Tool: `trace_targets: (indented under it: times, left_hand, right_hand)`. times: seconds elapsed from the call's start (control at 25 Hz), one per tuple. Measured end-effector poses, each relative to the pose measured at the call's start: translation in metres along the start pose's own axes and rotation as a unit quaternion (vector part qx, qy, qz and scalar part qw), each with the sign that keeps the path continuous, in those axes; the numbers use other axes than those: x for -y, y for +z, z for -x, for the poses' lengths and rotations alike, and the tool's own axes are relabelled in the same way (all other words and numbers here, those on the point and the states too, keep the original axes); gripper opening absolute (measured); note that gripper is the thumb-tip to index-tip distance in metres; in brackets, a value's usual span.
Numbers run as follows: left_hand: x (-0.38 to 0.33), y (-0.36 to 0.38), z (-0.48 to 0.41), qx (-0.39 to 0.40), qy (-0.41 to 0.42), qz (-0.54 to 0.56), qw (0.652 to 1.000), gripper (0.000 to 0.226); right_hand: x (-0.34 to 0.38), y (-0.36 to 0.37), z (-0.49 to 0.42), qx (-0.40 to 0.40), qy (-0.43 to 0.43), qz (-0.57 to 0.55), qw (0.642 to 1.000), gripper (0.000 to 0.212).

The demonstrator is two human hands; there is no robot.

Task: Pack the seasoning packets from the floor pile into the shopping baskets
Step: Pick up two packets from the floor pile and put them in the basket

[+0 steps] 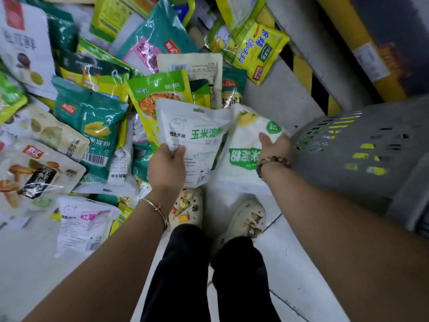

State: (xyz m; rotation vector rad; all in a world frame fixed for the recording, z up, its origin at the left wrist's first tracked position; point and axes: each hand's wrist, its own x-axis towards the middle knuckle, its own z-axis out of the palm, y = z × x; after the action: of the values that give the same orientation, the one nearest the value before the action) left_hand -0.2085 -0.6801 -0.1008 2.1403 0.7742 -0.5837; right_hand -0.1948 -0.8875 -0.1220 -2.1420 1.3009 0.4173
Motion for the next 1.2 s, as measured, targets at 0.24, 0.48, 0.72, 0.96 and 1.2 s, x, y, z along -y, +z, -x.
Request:
trace_targets:
  times: [0.24, 0.48, 0.72, 0.96, 1.2]
  left_hand:
    - [-0.046, -0.075, 0.037, -0.009, 0.013, 0.005, 1.000, 0.021]
    - [-0.110, -0.139, 0.101, 0.001, 0.074, 0.026, 0.997, 0.025]
    - [-0.198, -0.143, 0.185, 0.045, 0.124, 0.027, 0.991, 0.021]
    - [-0.267, -0.060, 0.247, 0.152, 0.183, -0.015, 0.971, 0.019]
    - [-0.287, 0.061, 0.268, 0.184, 0.265, -0.165, 0.932, 0.018]
  right_hand:
    - [0.032, -0.065, 0.080, 0.012, -0.035, -0.035, 0.999, 0.034]
    - [0.049, -0.172, 0.140, -0.008, -0.138, -0.117, 0.983, 0.048]
    - [0.023, -0.302, 0.158, -0.037, -0.128, -0.236, 0.963, 0.049]
    - [-0.081, -0.398, 0.123, -0.108, 0.024, -0.315, 0.943, 0.017]
    - [-0.181, -0.409, 0.061, -0.184, 0.149, -0.298, 0.925, 0.010]
